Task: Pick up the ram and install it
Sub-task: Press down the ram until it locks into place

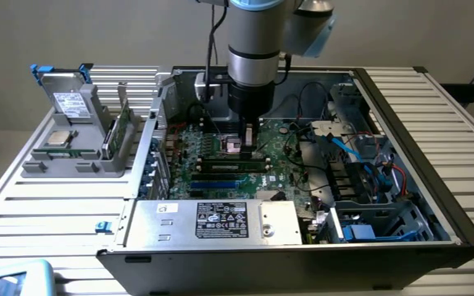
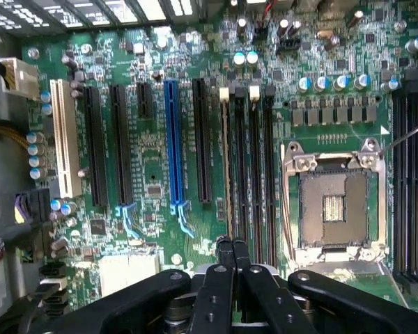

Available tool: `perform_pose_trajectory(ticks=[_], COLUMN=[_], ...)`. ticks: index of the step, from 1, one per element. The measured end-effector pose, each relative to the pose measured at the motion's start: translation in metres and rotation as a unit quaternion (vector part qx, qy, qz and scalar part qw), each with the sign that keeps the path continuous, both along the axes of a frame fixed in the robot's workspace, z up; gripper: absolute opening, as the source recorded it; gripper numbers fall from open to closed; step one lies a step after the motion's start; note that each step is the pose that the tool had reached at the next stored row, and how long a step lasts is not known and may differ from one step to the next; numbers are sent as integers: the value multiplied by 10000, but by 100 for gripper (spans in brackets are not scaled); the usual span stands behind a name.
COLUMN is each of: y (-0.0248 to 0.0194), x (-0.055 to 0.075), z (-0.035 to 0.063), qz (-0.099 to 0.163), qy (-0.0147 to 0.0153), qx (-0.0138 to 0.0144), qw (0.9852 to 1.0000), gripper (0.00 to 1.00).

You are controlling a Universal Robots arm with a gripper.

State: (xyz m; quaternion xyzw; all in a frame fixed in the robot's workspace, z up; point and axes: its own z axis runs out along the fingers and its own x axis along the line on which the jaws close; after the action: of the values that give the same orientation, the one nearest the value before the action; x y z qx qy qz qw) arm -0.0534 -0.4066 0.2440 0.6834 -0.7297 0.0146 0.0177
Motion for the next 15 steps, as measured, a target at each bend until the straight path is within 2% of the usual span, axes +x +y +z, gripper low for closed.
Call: perform_pose_trajectory(ticks=[4,15], y=[0,0], x=[-131,-195], z=[-8,-58], qz=[1,198], qy=[-7,-7], qx=[1,11], qw=[10000,9998], gripper=[11,11])
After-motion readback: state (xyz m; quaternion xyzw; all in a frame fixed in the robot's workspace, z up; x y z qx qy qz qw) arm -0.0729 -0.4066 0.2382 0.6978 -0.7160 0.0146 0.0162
